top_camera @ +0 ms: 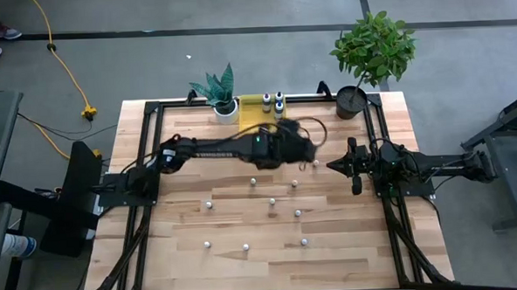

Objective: Pick & Place food coloring
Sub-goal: Put the large pink food coloring bottle into the yellow bin

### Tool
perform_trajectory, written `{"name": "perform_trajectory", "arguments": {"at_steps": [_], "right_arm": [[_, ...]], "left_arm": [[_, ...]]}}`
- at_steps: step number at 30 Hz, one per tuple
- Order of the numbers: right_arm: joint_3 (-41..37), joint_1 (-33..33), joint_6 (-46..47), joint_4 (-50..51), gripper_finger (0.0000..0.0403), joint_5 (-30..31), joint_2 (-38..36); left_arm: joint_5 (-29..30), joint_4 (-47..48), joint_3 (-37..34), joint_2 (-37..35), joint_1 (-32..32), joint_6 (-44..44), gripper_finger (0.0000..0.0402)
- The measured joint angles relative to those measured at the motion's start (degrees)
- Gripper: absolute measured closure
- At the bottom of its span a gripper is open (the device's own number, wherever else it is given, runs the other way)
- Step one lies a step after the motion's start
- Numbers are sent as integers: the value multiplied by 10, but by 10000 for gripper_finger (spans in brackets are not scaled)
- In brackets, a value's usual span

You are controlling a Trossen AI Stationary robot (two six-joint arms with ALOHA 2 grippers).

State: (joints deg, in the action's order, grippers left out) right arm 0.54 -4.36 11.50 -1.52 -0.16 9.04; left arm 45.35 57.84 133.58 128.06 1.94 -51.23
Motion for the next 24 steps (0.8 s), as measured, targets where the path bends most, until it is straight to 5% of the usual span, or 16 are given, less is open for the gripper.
{"name": "perform_trajectory", "arguments": {"at_steps": [9,24], "right_arm": [[0,0,0,0,402,0,0],[0,0,0,0,402,0,0]], "left_arm": [[36,105,-1,-5,-70,-81,311],[35,30,-132,-5,-142,-107,311]]}}
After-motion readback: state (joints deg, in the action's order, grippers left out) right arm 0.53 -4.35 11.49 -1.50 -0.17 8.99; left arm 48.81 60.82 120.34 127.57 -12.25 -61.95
